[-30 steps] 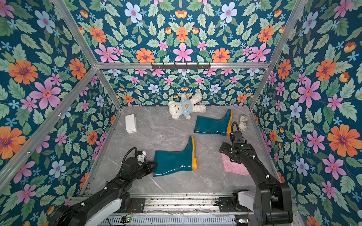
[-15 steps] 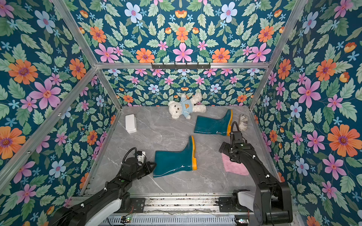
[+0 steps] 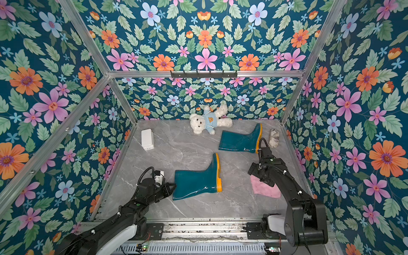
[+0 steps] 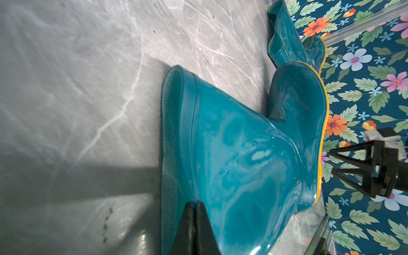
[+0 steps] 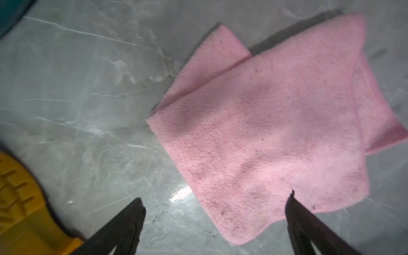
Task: Wipe the rubber boots with a cloth
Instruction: Pick up the cleaning item at the center of the board.
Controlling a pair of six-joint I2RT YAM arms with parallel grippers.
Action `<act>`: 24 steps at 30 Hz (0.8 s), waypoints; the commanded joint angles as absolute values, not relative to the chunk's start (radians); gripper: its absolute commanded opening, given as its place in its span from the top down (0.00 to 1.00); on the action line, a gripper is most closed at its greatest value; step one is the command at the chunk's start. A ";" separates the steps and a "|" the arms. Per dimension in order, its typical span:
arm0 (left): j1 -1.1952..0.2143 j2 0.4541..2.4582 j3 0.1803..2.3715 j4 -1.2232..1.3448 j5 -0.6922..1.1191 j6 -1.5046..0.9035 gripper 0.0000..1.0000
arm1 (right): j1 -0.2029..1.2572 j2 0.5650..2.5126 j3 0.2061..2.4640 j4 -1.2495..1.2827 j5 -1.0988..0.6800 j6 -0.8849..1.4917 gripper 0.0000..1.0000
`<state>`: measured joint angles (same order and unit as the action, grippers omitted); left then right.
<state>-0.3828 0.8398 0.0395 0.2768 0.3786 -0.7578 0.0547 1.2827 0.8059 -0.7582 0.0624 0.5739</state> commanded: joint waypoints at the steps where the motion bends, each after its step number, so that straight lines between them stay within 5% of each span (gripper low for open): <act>1: -0.383 0.842 0.039 0.286 0.385 -0.750 1.00 | 0.050 1.325 0.803 -0.796 0.116 0.631 0.01; 7: -0.382 0.858 0.038 0.298 0.395 -0.746 1.00 | 0.016 1.434 0.778 -0.647 0.066 0.667 0.01; 11: -0.382 0.856 0.037 0.295 0.391 -0.746 1.00 | 0.012 1.476 0.772 -0.591 0.052 0.657 0.11; 20: -0.381 0.871 0.044 0.287 0.379 -0.746 1.00 | 0.012 1.549 0.768 -0.542 -0.036 0.618 0.68; 23: -0.381 0.882 0.053 0.286 0.371 -0.741 1.00 | 0.012 1.551 0.770 -0.540 -0.060 0.601 1.00; 24: -0.381 0.886 0.057 0.281 0.365 -0.740 1.00 | 0.013 1.549 0.773 -0.541 -0.071 0.594 1.00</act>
<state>-0.3813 0.8787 0.0479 0.2829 0.3740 -0.7521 0.0090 1.5330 0.7830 -0.5785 0.0250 0.6125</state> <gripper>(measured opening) 0.060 0.050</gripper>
